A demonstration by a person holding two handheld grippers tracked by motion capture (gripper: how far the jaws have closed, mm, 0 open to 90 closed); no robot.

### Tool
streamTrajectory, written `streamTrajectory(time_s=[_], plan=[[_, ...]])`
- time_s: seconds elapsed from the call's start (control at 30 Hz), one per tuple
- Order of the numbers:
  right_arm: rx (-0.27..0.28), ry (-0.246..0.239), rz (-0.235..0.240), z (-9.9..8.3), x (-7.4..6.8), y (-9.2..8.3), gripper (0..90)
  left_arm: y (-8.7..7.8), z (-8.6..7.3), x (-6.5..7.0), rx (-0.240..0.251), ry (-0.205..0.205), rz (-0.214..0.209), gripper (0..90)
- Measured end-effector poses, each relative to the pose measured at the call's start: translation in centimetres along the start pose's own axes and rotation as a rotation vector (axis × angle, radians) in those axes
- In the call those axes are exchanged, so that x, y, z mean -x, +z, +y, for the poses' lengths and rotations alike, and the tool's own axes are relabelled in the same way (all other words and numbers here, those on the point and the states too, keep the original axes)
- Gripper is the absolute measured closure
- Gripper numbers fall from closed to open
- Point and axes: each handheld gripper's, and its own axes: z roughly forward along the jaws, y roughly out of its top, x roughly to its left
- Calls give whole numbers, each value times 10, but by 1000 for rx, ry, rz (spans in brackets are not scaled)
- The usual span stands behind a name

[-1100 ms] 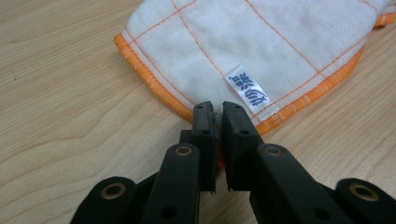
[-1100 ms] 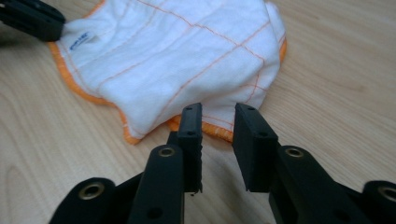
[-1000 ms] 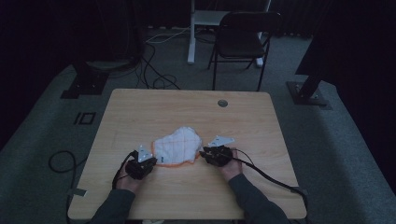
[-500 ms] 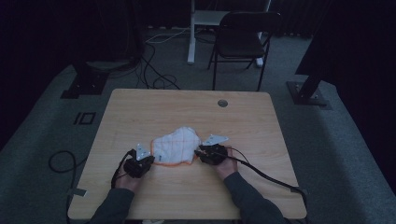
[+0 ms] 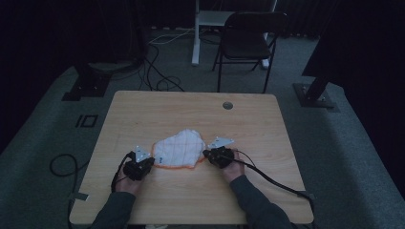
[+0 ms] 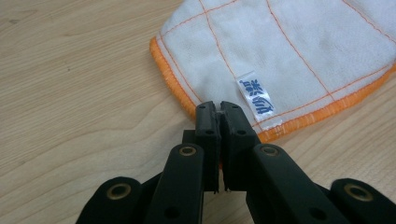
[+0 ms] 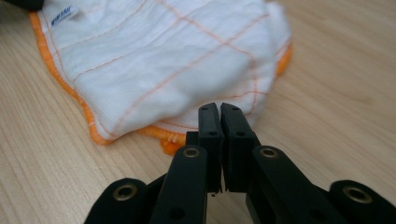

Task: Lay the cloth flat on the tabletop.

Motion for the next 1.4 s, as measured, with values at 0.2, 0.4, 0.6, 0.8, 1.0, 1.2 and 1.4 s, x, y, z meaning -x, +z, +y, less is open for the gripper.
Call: streamTrajectory(time_s=[0.2, 0.4, 0.6, 0.8, 1.0, 1.2, 1.4], plan=[[36, 57, -31, -3, 21, -21, 886, -1, 0, -1, 2, -2, 3, 877], [70, 86, -61, -3, 36, -39, 886, -1, 1, 2, 4, 5, -3, 878], [59, 108, -84, -6, 39, -41, 824, -1, 2, 5, 6, 20, -10, 876], [83, 69, -85, -8, 15, -50, 709, 0, 1, 7, 7, 22, -17, 872], [77, 30, -29, -16, -8, -46, 755, -1, 1, 7, 13, 22, -17, 871], [-1, 26, 1, -25, -13, -24, 719, -2, 1, 6, 20, 17, -21, 871], [-54, 30, -10, -27, -10, -15, 856, -3, 2, 6, 24, 17, -23, 873]])
